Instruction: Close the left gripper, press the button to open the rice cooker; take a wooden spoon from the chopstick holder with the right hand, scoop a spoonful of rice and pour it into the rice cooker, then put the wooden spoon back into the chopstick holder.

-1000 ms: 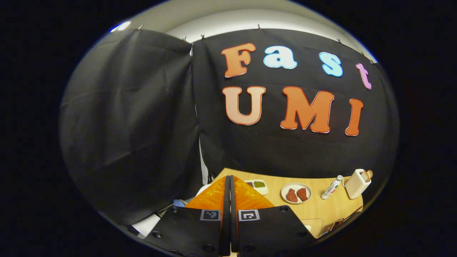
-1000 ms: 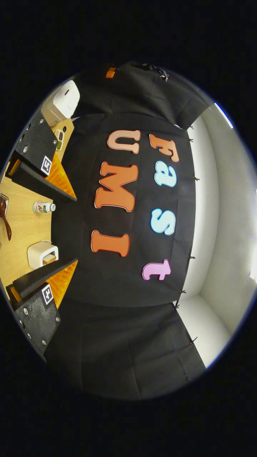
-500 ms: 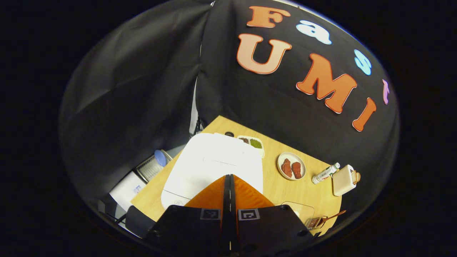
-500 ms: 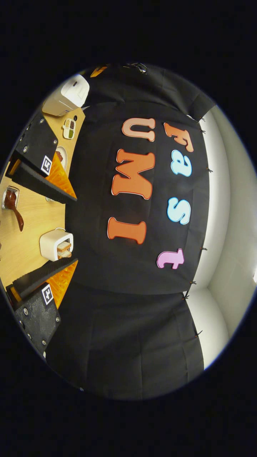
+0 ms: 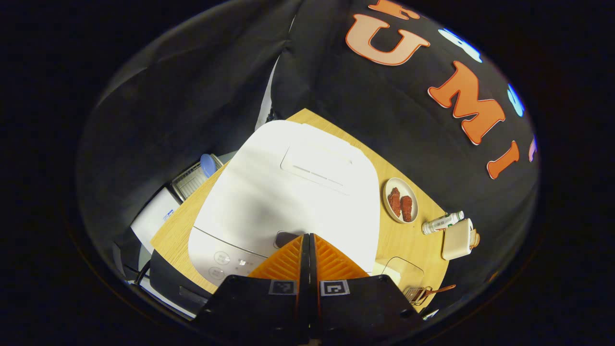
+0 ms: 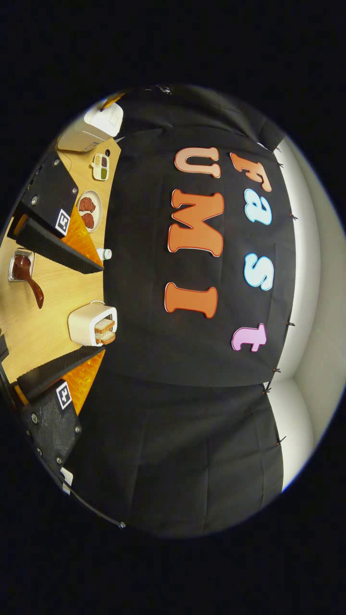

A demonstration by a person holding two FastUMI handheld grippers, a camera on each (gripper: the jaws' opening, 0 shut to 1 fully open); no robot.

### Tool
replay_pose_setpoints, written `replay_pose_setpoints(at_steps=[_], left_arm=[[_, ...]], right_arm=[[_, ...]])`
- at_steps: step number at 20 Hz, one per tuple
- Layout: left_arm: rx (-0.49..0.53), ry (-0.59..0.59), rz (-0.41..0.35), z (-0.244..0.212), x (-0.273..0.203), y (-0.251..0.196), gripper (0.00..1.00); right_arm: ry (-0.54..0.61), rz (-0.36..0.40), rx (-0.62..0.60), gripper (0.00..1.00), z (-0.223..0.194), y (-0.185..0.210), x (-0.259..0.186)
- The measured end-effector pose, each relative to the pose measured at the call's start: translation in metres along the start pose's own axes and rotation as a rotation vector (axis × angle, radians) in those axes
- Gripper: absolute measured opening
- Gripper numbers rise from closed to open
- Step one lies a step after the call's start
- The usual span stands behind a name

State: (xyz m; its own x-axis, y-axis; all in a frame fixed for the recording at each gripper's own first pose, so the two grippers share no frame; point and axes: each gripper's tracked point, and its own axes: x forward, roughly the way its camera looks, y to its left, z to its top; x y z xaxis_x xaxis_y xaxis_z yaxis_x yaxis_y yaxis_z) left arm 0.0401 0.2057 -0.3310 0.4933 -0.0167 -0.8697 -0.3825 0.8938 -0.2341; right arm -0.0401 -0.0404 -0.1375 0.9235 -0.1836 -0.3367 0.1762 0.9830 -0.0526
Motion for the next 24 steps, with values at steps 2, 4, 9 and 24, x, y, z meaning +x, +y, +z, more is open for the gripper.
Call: replay_pose_setpoints(at_steps=[2, 4, 9, 24], left_arm=[[-0.011, 0.006, -0.013, -0.001, 0.000, -0.001, 0.06], [0.014, -0.007, -0.005, -0.001, 0.000, 0.004, 0.05], [0.149, -0.164, 0.036, 0.016, -0.022, -0.012, 0.06], [0.385, -0.740, 0.050, 0.050, -0.166, -0.091, 0.05]], right_arm=[[0.014, 0.000, -0.001, 0.94, -0.006, 0.000, 0.002], [0.032, 0.004, 0.013, 0.94, -0.015, 0.001, 0.005], [0.136, 0.018, 0.024, 0.95, -0.056, 0.001, 0.016], [0.462, 0.104, 0.187, 0.93, -0.177, 0.020, 0.031]])
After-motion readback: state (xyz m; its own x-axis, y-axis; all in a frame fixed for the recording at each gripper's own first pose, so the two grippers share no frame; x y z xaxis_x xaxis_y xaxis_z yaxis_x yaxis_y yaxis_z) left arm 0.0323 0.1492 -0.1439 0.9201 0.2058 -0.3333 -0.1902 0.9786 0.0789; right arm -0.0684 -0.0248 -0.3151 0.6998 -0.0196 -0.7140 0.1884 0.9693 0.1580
